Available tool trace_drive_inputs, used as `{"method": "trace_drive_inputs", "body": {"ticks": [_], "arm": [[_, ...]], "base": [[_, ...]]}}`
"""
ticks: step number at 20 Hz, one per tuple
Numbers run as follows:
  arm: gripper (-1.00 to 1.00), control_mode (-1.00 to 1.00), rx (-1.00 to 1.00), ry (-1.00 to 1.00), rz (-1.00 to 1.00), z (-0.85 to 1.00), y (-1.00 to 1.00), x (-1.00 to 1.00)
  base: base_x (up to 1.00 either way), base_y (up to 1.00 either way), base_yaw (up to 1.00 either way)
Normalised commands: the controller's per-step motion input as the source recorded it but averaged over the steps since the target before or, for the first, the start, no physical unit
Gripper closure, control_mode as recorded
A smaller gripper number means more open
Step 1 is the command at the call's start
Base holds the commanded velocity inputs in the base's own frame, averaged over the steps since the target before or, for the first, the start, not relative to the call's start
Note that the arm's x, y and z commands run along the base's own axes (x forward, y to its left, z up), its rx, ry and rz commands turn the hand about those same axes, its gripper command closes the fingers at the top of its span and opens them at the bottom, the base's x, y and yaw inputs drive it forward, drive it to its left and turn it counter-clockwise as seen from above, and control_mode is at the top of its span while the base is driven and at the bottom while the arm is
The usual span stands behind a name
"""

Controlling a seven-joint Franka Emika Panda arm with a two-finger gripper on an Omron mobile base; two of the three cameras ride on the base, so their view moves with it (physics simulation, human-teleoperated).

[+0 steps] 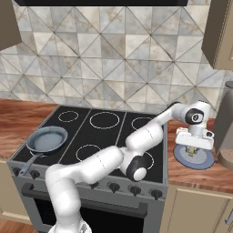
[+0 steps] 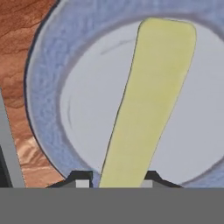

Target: Pick up the butter stick and place it in the pan. Then turn on the burner for the pan.

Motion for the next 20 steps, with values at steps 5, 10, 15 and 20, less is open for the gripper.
{"method": "trace_drive_inputs", "body": {"ticks": [5,10,15,20], "arm": [[1.00,-1.00,0.05,0.10,0.00,0.67,0.00,0.00],[1.00,-1.00,0.09,0.21,0.00,0.60,0.00,0.02],[1.00,-1.00,0.16,0.01,0.03,-0.02,-0.15,0.14],[1.00,-1.00,0.19,-0.05,0.05,0.03,0.01,0.07]], "base": [[0.00,0.00,0.00],[0.00,0.00,0.00],[0.00,0.00,0.00],[0.00,0.00,0.00]]}}
